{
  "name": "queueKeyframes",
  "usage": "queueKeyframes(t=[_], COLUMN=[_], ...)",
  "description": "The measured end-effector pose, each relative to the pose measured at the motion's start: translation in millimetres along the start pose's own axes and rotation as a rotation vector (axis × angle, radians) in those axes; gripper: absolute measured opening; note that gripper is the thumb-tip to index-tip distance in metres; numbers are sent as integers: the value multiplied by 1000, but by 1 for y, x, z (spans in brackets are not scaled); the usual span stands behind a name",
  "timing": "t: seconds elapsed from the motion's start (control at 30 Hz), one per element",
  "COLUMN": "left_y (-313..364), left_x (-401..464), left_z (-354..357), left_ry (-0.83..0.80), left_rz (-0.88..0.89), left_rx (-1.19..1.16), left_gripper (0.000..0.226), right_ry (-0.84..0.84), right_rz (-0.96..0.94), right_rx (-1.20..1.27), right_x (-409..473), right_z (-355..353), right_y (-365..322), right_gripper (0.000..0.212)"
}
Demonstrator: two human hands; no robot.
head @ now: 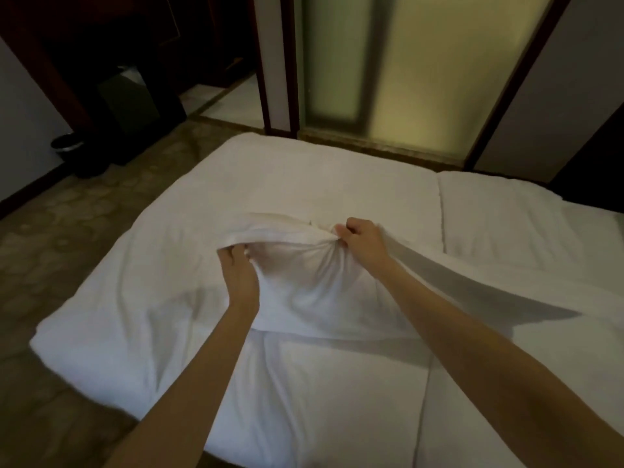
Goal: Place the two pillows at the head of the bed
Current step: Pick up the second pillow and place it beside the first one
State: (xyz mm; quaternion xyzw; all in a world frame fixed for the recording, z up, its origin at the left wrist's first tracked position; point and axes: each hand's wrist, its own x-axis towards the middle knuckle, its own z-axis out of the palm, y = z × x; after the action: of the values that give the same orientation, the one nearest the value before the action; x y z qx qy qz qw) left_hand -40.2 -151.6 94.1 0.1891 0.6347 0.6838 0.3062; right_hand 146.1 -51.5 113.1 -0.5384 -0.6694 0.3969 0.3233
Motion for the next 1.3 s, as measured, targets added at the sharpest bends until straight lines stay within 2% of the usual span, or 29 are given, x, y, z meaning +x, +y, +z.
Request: queueKeyframes(t=[0.07, 0.13, 0.2, 0.27, 0.33, 0.4, 0.47, 0.5, 0.57, 0.63, 0.7, 0.77, 0.83, 0.9, 1.0, 1.13, 1.3], left_y=[6, 8, 2, -5, -13, -17, -19, -21, -27, -34, -43, -52, -60, -67, -73, -58, -27], left_x=[7, 21, 38, 52, 65, 76, 82, 85, 94, 103, 112, 117, 119, 115, 101, 73, 33], left_z=[1, 7, 15, 23, 32, 43, 50, 52, 52, 49, 43, 38, 38, 40, 47, 72, 113], left_ry=[-70, -173, -326, -497, -585, -589, -586, -595, -608, -604, -589, -566, -530, -486, -434, -345, -285], left_rz=[383, 712, 956, 1026, 1030, 1023, 1059, 1082, 1062, 988, 897, 798, 728, 711, 700, 627, 651], left_rx=[312, 735, 1097, 1343, 1455, 1456, 1434, 1424, 1427, 1418, 1395, 1390, 1393, 1402, 1388, 1139, 886], left_gripper=[24, 44, 60, 70, 72, 67, 54, 47, 42, 41, 41, 40, 38, 40, 49, 54, 53], right_ry=[-15, -28, -50, -62, -81, -82, -24, 28, 117, 12, -154, -231, -248, -266, -237, -170, -141], right_rz=[1, -20, -15, -20, -36, -98, -234, -317, -377, -206, 0, 38, -41, -58, -29, -68, -101], right_rx=[8, -7, -4, 14, -27, -154, -397, -557, -851, -1029, -1127, -1177, -1171, -1113, -1024, -878, -784], right_x=[8, 16, 22, 26, 26, 27, 23, 22, 20, 20, 22, 27, 33, 36, 39, 40, 27], right_z=[11, 16, 15, 13, 8, 3, -3, -6, -14, -29, -46, -54, -49, -40, -37, -65, -116], right_y=[3, 5, 8, 11, 15, 21, 26, 32, 46, 63, 80, 89, 95, 96, 89, 60, 16], right_gripper=[46, 45, 39, 31, 29, 25, 11, 14, 55, 101, 118, 109, 82, 65, 58, 49, 46])
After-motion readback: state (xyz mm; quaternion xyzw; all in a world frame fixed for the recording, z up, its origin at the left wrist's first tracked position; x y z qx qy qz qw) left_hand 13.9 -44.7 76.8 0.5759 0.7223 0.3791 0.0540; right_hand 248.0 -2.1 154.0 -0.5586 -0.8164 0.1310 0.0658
